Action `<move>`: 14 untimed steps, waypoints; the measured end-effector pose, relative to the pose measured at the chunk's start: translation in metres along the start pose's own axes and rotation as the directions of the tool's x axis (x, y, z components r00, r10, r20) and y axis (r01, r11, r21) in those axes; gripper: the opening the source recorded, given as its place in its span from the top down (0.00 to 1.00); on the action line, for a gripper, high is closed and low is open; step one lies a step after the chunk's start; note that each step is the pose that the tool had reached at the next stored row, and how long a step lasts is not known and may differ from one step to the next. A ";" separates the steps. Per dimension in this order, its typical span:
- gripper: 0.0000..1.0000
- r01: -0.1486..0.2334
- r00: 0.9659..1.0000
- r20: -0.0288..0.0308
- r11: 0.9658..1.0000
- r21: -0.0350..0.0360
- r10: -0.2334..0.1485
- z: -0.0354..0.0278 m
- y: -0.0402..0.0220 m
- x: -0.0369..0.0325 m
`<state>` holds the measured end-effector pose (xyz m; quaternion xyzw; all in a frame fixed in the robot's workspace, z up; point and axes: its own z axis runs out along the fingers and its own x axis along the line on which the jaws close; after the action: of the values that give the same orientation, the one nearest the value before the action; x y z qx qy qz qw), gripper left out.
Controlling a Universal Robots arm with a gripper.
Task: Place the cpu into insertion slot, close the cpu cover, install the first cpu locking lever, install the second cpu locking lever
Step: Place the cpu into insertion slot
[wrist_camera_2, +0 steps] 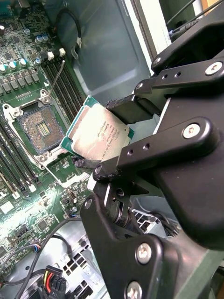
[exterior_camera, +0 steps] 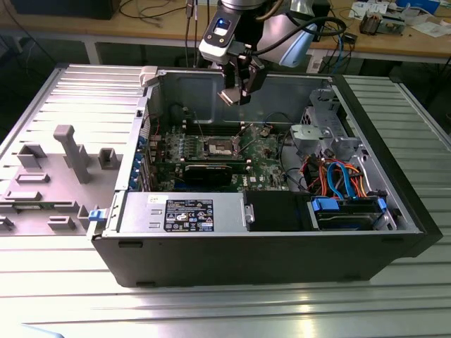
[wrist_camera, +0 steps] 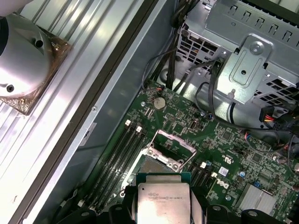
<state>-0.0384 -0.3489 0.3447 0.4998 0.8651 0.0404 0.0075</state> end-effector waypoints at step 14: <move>0.45 -0.083 0.997 0.006 0.997 -0.003 0.083 0.0028 -0.0002 -0.0001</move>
<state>-0.0384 -0.3489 0.3420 0.5355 0.8435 0.0401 0.0092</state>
